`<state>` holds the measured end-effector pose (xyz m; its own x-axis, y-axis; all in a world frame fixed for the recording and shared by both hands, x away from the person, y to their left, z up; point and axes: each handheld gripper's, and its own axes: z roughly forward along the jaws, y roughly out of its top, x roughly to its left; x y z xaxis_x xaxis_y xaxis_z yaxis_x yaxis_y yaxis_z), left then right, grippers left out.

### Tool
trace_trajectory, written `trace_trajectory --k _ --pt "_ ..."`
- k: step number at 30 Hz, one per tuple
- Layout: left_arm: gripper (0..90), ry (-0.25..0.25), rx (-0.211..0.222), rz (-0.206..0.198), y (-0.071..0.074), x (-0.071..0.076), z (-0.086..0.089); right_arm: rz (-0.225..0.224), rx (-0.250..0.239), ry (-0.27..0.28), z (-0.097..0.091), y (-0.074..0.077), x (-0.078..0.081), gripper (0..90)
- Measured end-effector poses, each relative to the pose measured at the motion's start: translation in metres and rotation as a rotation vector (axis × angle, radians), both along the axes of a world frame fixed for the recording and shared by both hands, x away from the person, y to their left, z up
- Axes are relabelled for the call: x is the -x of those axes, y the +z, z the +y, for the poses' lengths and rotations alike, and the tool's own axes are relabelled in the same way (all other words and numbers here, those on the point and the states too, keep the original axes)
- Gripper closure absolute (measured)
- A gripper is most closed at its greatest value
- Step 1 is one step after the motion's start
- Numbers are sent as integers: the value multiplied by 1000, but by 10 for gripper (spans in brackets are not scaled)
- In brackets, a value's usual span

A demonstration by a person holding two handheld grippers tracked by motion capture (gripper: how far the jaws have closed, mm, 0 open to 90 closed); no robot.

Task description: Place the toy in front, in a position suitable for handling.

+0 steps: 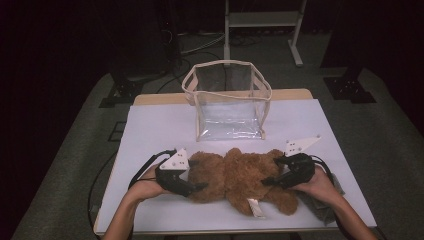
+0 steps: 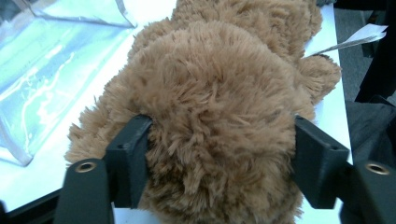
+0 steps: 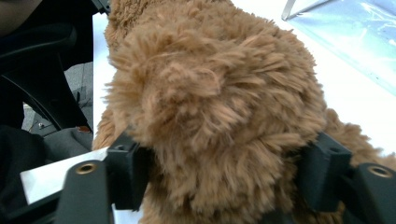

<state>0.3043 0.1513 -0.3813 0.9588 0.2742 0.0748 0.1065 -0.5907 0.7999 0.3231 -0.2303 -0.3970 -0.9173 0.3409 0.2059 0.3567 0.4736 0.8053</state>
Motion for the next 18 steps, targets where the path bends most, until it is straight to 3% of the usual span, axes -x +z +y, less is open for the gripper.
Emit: trace_trajectory --k 8,12,18 --pt "186 52 64 -43 12 1 12 15 -48 -22 -26 19 1 295" --pt "142 67 67 -49 15 1 16 0 -56 -50 -39 34 -7 303" --pt "85 89 53 -46 11 2 24 -9 -25 -50 -37 49 -25 328"
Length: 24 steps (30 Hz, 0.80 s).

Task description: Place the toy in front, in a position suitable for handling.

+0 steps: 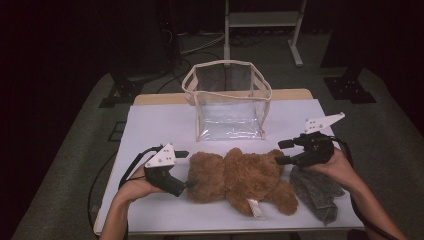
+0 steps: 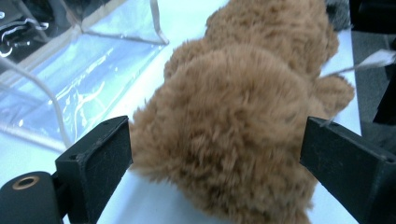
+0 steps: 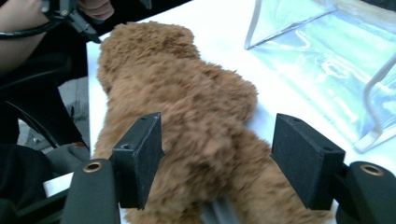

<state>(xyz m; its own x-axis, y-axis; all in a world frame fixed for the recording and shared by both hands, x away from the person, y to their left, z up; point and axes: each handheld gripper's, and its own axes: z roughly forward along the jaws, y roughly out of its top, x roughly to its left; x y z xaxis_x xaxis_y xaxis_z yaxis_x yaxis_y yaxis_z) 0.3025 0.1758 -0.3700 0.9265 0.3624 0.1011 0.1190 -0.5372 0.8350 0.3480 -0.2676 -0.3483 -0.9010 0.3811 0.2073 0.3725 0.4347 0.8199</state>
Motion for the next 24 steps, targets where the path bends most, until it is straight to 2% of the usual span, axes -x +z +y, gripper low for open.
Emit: trace_trajectory --k 3,8,12,16,20,24 --pt "66 19 -9 11 -3 -1 4 9 11 6 6 7 -13 352" --pt "66 32 -19 22 -7 -2 11 -19 38 16 22 20 -35 395" --pt "66 38 -21 28 -6 -2 14 -15 44 35 39 30 -52 415" --pt "66 44 -25 24 -7 -1 17 -37 78 55 57 42 -62 414" --pt "66 44 -28 23 -7 -1 19 -40 81 75 69 55 -70 412" --pt "65 48 -30 25 -8 0 21 -41 83 78 76 60 -75 403"
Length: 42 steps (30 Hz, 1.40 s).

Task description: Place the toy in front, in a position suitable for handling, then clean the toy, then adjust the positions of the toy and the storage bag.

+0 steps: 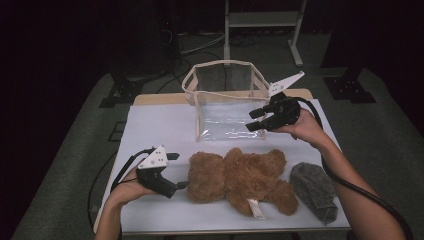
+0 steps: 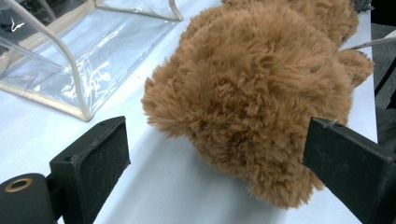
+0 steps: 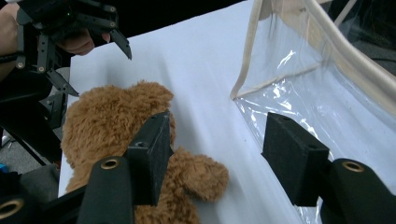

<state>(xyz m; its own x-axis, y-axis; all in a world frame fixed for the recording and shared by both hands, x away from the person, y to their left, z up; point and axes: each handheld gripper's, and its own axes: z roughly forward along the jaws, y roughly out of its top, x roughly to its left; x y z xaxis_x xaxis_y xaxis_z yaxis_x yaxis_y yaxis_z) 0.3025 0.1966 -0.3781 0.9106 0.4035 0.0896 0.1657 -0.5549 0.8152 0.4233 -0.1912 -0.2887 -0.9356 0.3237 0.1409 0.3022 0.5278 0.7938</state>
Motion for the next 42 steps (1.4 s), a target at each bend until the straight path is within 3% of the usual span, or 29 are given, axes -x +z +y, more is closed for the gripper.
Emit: trace_trajectory --k 22,42 --pt "65 -7 -2 -8 4 2 6 -18 14 55 25 9 -10 394" --pt "65 -4 4 5 2 2 15 -41 37 133 52 37 -27 393"
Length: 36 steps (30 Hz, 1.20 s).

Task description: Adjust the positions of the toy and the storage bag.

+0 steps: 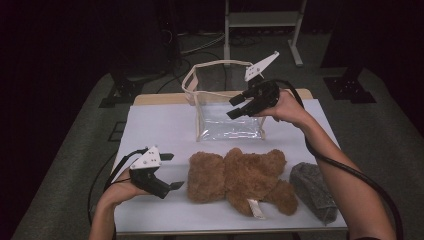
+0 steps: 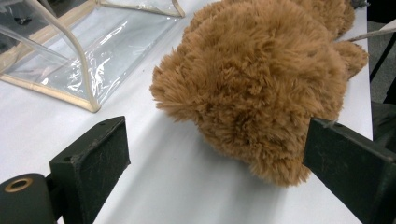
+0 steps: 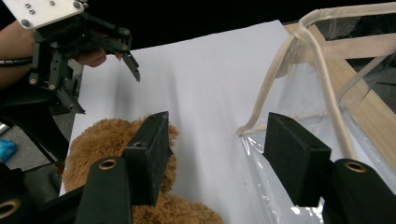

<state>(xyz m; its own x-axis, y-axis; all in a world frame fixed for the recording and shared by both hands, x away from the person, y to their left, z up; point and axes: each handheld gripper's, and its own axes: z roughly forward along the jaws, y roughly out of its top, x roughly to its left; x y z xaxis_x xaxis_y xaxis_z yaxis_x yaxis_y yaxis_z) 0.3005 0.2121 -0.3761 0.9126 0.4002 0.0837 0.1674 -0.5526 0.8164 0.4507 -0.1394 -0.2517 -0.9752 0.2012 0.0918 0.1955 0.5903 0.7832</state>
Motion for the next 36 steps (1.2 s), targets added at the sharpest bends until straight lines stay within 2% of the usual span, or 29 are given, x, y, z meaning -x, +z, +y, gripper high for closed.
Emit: trace_trajectory --k 5,12,18,22,23,30,36 --pt "65 -1 5 2 -1 1 2 -5 -3 7 6 6 -6 393" --pt "65 -5 -4 10 -2 1 4 -15 20 2 10 13 -15 392" --pt "65 -1 10 3 0 0 4 -21 41 -7 13 18 -23 392" --pt "64 -1 9 0 0 0 5 -22 60 -10 15 17 -28 392" --pt "65 3 10 1 -1 0 6 -19 81 -17 17 15 -33 392" --pt "65 -1 3 8 -2 0 6 -4 96 -34 18 8 -47 393" --pt "64 1 0 8 -3 0 7 12 110 -72 14 0 -60 410"
